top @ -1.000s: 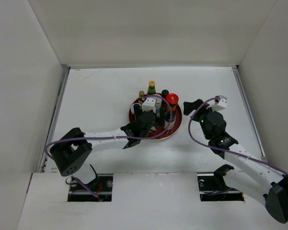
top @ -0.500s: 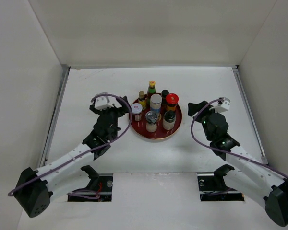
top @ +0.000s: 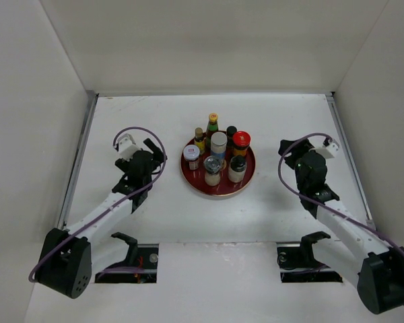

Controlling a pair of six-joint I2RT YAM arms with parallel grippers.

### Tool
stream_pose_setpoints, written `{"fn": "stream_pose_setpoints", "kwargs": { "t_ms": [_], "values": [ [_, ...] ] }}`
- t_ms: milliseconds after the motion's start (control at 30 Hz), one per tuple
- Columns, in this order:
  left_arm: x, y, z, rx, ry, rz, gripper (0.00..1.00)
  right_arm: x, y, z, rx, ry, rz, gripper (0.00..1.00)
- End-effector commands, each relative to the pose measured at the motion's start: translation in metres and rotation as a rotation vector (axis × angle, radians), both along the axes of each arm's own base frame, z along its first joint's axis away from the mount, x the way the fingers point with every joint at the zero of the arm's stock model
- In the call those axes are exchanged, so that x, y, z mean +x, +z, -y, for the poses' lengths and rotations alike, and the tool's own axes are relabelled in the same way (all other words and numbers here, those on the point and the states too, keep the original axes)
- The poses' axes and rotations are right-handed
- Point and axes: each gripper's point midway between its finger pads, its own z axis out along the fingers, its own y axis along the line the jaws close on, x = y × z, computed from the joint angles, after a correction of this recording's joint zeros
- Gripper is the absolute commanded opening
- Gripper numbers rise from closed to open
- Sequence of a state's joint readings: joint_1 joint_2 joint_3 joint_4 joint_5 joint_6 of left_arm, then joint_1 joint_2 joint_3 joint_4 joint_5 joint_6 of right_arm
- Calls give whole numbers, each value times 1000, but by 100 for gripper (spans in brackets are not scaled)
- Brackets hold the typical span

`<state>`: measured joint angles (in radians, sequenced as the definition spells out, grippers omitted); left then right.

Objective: Organize the condiment bottles

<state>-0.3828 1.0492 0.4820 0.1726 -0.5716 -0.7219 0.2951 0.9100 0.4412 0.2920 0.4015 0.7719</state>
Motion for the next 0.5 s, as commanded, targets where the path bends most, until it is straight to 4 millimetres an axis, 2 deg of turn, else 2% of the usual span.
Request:
{"fn": "stream_pose_setpoints", "kwargs": {
  "t_ms": [0, 67, 167, 333, 467],
  "values": [
    [7, 13, 11, -49, -13, 14, 100, 9, 6, 12, 123, -52, 29, 70],
    [5, 8, 14, -44, -21, 2, 100, 13, 1, 20, 146, -84, 18, 83],
    [5, 5, 13, -45, -21, 2, 100, 18, -10, 33, 171, -128, 10, 92],
    [4, 6, 15, -43, -24, 13, 100, 14, -35, 38, 173, -145, -4, 93],
    [8, 10, 13, -44, -20, 15, 100, 16, -40, 36, 154, -134, -15, 94]
  ]
}}
